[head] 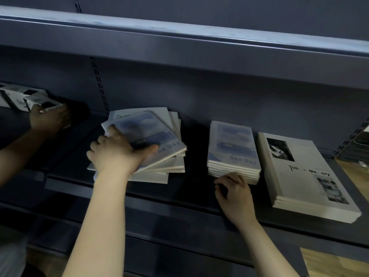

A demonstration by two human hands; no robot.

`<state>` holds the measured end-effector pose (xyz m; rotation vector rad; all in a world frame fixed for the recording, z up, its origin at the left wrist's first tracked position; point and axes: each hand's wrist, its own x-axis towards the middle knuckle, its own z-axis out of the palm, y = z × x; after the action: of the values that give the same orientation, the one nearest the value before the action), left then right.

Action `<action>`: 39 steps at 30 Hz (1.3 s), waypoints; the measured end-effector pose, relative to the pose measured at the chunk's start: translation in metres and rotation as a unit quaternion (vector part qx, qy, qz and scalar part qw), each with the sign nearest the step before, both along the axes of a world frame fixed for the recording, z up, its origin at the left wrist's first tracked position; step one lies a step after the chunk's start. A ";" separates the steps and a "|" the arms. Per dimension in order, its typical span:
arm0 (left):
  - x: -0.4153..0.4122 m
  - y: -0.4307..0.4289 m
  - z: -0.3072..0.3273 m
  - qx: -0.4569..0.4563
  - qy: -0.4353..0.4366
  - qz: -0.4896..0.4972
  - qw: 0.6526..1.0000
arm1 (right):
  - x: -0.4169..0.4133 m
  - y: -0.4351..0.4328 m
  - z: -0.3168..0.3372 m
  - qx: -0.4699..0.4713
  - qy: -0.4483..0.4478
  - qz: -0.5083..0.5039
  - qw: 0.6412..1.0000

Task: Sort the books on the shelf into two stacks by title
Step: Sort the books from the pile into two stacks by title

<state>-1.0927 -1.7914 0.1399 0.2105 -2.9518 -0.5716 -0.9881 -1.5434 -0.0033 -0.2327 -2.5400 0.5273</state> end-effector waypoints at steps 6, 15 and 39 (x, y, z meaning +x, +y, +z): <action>-0.007 0.000 0.002 0.118 0.002 -0.021 0.993 | 0.001 -0.001 0.001 -0.006 0.010 0.004 1.000; 0.008 0.014 -0.006 0.290 0.208 -0.135 0.924 | 0.004 -0.001 0.004 -0.035 0.016 0.010 0.999; 0.057 0.130 -0.084 0.381 0.045 -0.293 0.876 | 0.031 0.036 0.083 -0.468 0.146 -0.024 0.871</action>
<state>-1.0361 -1.6614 0.0559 -0.6516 -2.4905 -1.7388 -0.9571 -1.5070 0.0799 -0.5045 -1.7952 1.6099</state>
